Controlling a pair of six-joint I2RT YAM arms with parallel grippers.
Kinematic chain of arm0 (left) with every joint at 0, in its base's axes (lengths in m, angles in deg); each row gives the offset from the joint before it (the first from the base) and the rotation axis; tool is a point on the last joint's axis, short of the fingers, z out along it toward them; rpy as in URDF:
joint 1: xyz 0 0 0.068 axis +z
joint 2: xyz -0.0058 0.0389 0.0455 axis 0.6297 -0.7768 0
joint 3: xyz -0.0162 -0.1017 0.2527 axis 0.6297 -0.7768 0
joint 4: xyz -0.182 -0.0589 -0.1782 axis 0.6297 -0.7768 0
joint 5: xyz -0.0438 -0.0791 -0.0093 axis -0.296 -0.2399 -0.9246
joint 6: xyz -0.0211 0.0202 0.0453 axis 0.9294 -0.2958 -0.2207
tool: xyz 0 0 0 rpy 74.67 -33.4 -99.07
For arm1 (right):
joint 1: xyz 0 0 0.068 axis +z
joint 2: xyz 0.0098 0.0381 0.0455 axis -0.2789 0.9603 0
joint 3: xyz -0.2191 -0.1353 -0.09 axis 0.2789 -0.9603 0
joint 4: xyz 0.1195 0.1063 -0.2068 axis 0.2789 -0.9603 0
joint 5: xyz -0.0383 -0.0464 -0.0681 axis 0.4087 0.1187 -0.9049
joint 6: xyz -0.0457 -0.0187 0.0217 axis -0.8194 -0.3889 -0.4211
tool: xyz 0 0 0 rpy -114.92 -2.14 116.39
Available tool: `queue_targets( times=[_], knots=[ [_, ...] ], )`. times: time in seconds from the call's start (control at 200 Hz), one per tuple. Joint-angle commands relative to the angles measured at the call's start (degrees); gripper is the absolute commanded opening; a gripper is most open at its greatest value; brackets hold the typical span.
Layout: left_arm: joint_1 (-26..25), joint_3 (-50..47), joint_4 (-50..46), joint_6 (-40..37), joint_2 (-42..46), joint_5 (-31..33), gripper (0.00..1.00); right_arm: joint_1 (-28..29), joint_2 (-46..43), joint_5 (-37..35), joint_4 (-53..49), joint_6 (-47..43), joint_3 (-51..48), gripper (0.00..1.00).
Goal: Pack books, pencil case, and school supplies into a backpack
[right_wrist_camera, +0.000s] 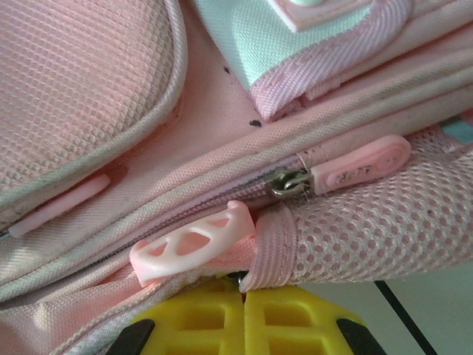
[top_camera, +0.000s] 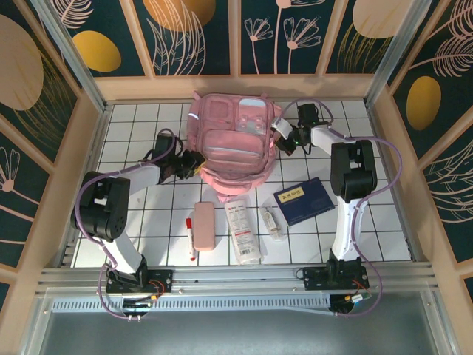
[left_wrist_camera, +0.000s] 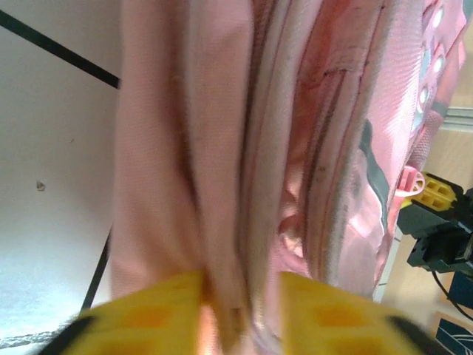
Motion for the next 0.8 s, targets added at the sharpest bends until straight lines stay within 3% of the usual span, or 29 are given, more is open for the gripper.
queue_targets(
  times=[0.0, 0.13, 0.22, 0.345, 0.54, 0.601, 0.651, 0.731, 0.796],
  knots=[
    [-0.5, 9.02, -8.63, -12.22, -1.62, -0.29, 0.52, 0.35, -0.81, -0.38, 0.07, 0.01, -0.94, 0.0],
    [-0.55, 23.81, -30.47, -29.78, -5.64, 2.49, 0.54, 0.19, -2.51, 1.7, 2.15, 0.57, -2.84, 0.0],
    [-0.93, 31.4, -39.47, -34.53, -9.47, 2.68, 0.54, 0.19, -3.34, 2.74, 2.91, 1.06, -3.57, 0.0],
    [-1.75, 36.3, -42.79, -34.74, -11.82, 1.57, 0.55, 0.02, -3.9, 2.81, 3.38, 0.96, -4.18, 0.0],
    [-1.63, 41.81, -50.47, -34.9, -10.72, 15.68, 0.61, -0.82, -4.95, 3.07, 5.42, 1.57, -5.25, 0.0],
    [-1.63, 44.6, -53.66, -37.97, -11.66, 17.69, 0.61, -0.78, -5.01, 3.65, 5.65, 1.49, -5.11, 0.0],
    [-1.89, 46.35, -55.8, -41.6, -12.08, 15.81, 0.6, -0.85, -5.02, 4.45, 6.15, 1.8, -5.01, 0.0],
    [-4.01, 48.4, -54.46, -48.96, -12.07, 9.8, 0.59, -0.64, -5.01, 6.17, 6.63, 2.48, -4.65, 0.0],
    [-7.49, 50.04, -50.42, -54.29, -12.71, 12.44, 0.59, -0.44, -5.04, 7.06, 6.78, 3.11, -4.56, 0.0]
  ],
)
